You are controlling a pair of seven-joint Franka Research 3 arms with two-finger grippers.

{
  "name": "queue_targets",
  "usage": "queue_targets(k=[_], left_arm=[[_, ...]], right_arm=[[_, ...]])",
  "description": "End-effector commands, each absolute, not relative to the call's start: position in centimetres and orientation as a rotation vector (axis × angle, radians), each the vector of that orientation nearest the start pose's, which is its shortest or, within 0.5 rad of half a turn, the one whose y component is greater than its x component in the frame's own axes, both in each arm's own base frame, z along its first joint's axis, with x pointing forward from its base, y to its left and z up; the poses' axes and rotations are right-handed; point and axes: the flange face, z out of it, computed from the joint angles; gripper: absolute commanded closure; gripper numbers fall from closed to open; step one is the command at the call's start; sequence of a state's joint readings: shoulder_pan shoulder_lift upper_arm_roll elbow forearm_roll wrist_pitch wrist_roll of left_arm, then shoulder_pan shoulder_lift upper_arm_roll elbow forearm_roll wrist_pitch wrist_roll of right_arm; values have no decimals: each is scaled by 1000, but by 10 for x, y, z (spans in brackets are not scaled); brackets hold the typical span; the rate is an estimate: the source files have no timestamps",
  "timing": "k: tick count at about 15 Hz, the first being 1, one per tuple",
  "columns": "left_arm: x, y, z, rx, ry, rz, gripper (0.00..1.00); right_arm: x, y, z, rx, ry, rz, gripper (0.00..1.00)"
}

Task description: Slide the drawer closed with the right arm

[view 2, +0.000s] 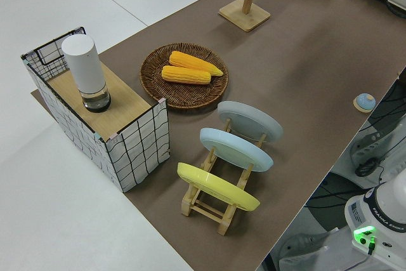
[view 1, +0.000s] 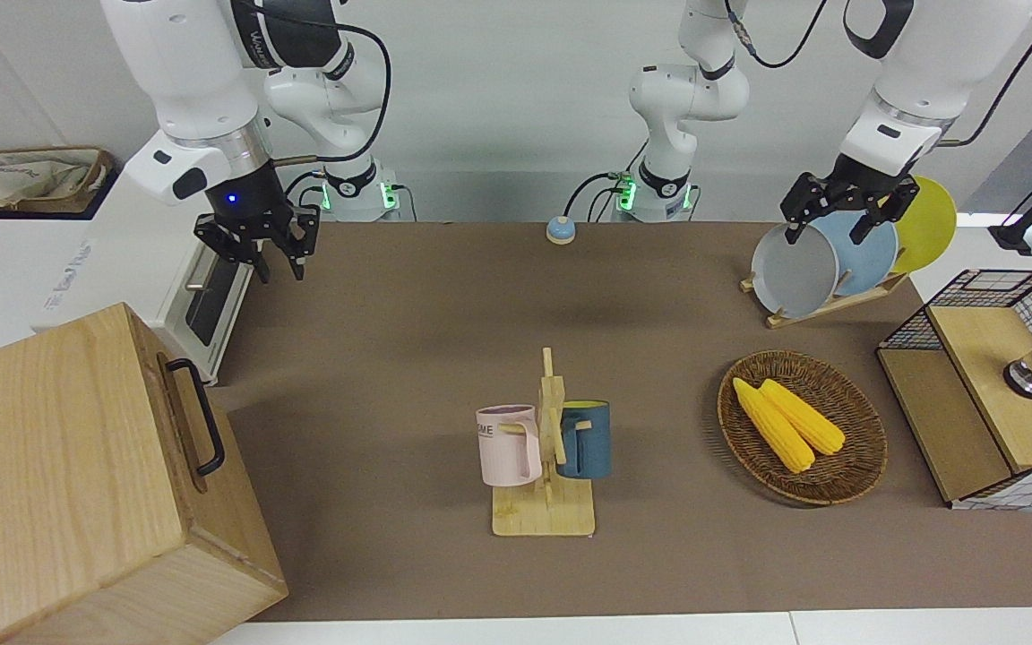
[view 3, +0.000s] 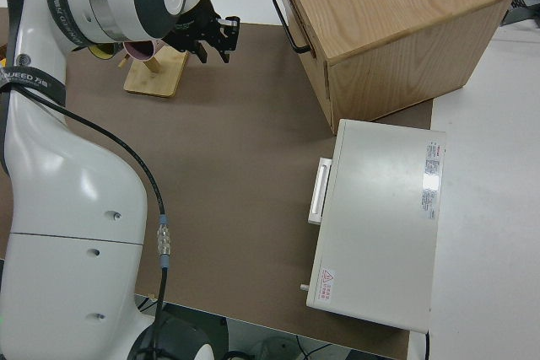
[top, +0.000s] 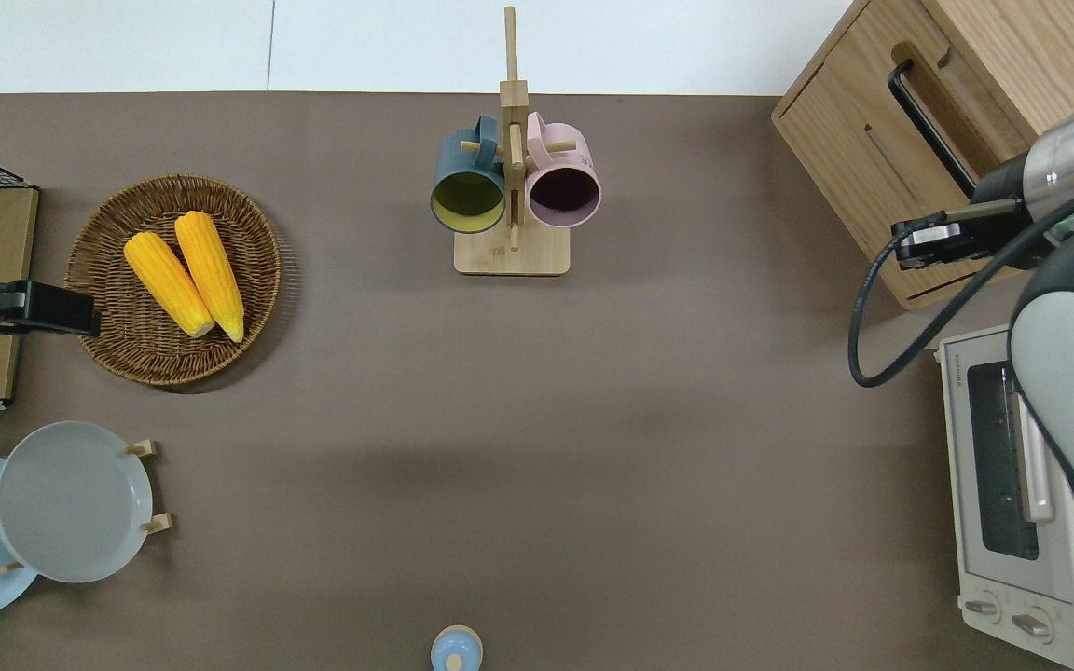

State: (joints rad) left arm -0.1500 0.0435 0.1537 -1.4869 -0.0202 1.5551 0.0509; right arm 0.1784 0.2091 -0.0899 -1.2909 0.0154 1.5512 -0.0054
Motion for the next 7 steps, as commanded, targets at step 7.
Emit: queue_targets(k=[7], left_arm=[[571,-2,641,-3137,88,-52,2]], right_arm=[[609,62,632,-3139,-197,-76,11]])
